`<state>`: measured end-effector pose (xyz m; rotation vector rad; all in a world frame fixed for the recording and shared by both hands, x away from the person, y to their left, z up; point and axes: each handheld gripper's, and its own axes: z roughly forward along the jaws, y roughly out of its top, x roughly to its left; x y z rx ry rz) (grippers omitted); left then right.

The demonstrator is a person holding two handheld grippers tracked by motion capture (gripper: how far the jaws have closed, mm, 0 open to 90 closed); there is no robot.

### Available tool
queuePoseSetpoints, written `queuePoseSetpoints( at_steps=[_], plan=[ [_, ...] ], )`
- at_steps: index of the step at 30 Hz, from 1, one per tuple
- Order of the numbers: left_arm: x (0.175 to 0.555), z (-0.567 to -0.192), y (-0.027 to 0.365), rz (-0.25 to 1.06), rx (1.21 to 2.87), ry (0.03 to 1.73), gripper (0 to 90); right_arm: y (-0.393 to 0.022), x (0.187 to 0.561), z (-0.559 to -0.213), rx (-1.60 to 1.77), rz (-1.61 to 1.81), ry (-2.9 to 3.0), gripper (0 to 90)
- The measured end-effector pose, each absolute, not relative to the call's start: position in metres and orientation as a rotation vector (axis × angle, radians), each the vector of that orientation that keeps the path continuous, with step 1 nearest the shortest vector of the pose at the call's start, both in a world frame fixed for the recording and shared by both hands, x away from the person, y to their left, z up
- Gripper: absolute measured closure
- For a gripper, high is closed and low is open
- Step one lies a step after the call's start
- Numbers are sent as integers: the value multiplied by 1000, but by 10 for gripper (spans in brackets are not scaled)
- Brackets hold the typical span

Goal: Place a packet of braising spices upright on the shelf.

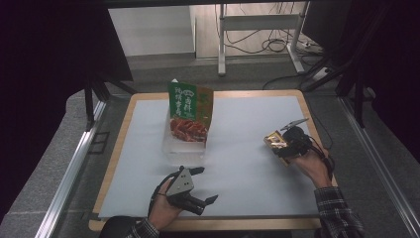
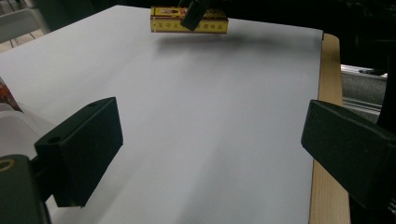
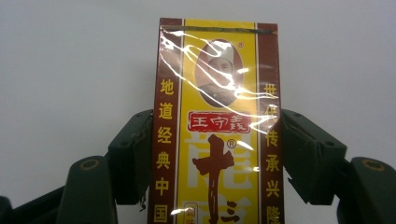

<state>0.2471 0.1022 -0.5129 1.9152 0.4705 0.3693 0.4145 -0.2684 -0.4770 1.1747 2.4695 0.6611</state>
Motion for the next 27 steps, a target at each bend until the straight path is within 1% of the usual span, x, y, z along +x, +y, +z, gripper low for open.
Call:
queuePoseSetpoints(
  at_steps=[5,10,17,24,27],
  plan=[
    [247,-513,102,370,1915,467,49,-248,403,-477,1030,710,2559,318],
    [247,-513,103,370,1915,466,49,-232,396,-483,963,710,2621,317],
    [247,-513,103,372,1914,466,49,-230,398,-496,956,651,2655,312],
    [247,-513,102,373,1913,466,50,-232,400,-492,987,668,2665,235],
    [247,-513,102,373,1915,466,49,-226,402,-489,1005,602,2666,225]
  ],
)
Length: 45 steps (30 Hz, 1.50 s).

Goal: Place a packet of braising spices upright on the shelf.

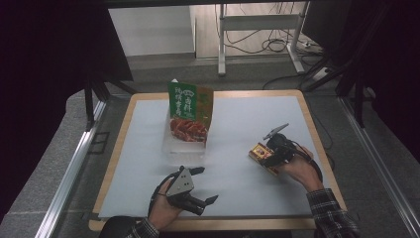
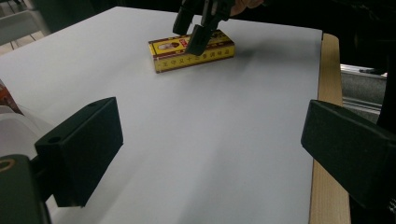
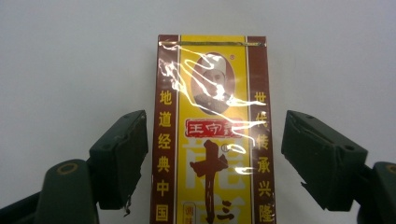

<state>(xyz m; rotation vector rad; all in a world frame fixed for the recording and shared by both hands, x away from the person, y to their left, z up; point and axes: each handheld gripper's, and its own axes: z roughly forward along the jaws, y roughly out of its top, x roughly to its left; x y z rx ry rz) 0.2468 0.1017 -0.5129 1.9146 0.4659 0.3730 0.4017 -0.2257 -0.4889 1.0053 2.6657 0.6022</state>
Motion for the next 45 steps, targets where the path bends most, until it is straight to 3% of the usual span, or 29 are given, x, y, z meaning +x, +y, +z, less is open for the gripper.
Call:
queuePoseSetpoints(
  at_steps=[15,26,45],
  plan=[
    [247,-514,100,378,1928,460,50,-198,426,-486,939,390,2784,229],
    [246,-514,100,381,1931,455,50,-190,434,-491,948,311,2826,310],
    [246,-513,100,379,1928,458,50,-210,415,-458,917,614,2712,320]
  ],
)
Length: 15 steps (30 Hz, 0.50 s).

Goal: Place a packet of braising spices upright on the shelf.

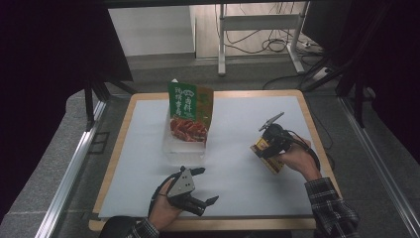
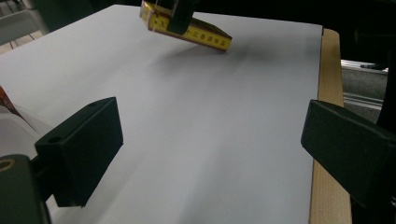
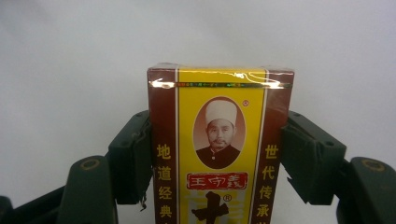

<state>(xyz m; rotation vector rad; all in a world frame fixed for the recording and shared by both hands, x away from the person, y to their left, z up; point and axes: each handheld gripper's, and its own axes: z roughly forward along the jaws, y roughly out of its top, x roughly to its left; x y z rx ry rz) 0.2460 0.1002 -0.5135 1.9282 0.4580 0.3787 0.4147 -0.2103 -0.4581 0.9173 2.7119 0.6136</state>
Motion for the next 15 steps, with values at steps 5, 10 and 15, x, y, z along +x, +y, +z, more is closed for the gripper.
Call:
queuePoseSetpoints(
  at_steps=[5,10,15],
  plan=[
    [246,-513,100,378,1931,460,50,-213,409,-448,897,724,2660,321],
    [246,-514,100,378,1931,457,50,-215,404,-440,870,847,2620,321],
    [246,-514,100,378,1933,458,50,-215,401,-434,869,955,2571,321]
  ],
)
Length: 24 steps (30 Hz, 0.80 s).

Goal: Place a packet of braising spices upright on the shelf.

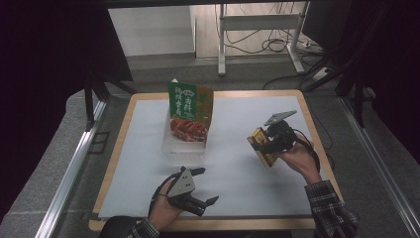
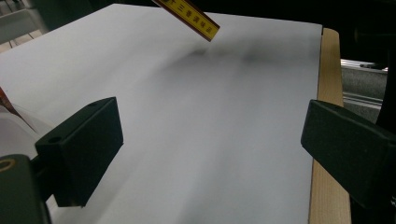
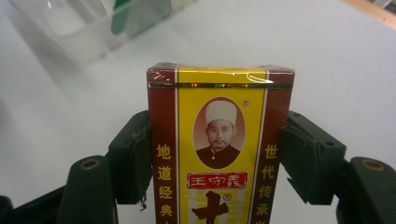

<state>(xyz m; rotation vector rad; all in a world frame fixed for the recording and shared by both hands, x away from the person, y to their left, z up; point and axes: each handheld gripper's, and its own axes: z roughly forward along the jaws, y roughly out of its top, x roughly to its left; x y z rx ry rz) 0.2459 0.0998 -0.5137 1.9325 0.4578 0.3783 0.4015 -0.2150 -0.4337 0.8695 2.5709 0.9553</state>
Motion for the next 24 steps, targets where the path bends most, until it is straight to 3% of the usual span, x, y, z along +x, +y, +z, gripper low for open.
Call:
queuePoseSetpoints(
  at_steps=[24],
  plan=[
    [242,-511,104,353,1923,481,47,-192,390,-407,789,1271,2384,320]
  ],
)
